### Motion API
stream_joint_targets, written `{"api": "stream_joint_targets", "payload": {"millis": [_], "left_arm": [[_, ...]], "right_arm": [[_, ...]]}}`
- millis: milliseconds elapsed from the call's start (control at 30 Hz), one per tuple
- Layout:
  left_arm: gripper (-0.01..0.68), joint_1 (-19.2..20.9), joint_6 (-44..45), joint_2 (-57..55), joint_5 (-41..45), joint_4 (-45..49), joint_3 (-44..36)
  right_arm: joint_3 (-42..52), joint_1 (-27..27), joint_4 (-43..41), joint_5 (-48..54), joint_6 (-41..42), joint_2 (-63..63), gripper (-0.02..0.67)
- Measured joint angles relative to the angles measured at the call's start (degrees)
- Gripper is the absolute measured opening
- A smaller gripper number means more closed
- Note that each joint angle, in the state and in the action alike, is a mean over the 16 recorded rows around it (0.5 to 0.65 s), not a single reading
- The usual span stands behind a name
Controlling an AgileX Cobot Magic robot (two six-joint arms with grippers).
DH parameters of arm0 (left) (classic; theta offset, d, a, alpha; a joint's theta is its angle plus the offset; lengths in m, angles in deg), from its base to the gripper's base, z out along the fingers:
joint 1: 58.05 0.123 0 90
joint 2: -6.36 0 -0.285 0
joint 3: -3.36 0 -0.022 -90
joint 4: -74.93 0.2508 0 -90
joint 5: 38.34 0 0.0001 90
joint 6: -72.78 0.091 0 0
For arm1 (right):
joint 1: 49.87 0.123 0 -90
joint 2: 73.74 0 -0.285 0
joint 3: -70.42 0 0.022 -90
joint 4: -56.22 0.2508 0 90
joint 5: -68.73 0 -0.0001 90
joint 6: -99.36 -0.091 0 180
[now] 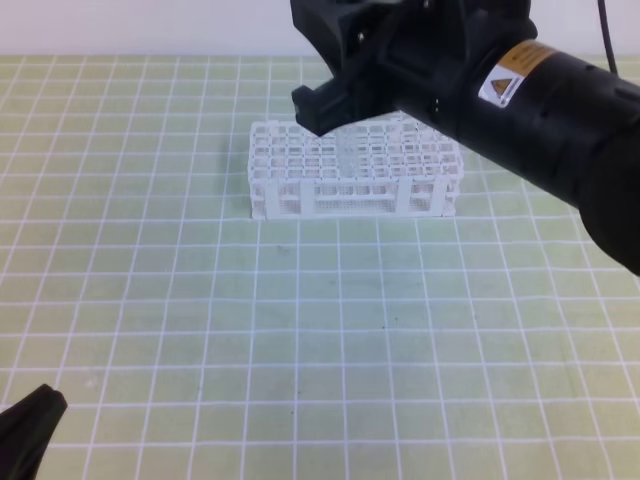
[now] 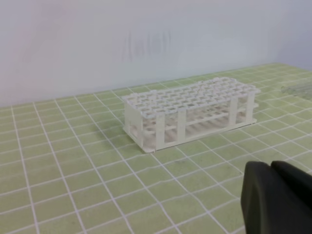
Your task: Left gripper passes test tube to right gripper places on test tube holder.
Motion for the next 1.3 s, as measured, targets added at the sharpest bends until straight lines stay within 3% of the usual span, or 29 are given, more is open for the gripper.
{"api": "stream_joint_targets", "payload": {"millis": [333,933,1300], "left_arm": [[0.000,0.0,0.0,0.1,0.1,0.1,0.0],[0.000,0.0,0.0,0.1,0.1,0.2,0.0],[0.000,0.0,0.0,0.1,0.1,0.2,0.0]], "right_arm": [[0.0,-1.9,-11.6,-7.3,-11.8,3.4,0.091],[-0.7,-3.4,-10.2,-24.3,-10.7,15.4,0.091],[-9.3,-3.1,-10.1,-20.6,-11.8,22.8,0.091]]}}
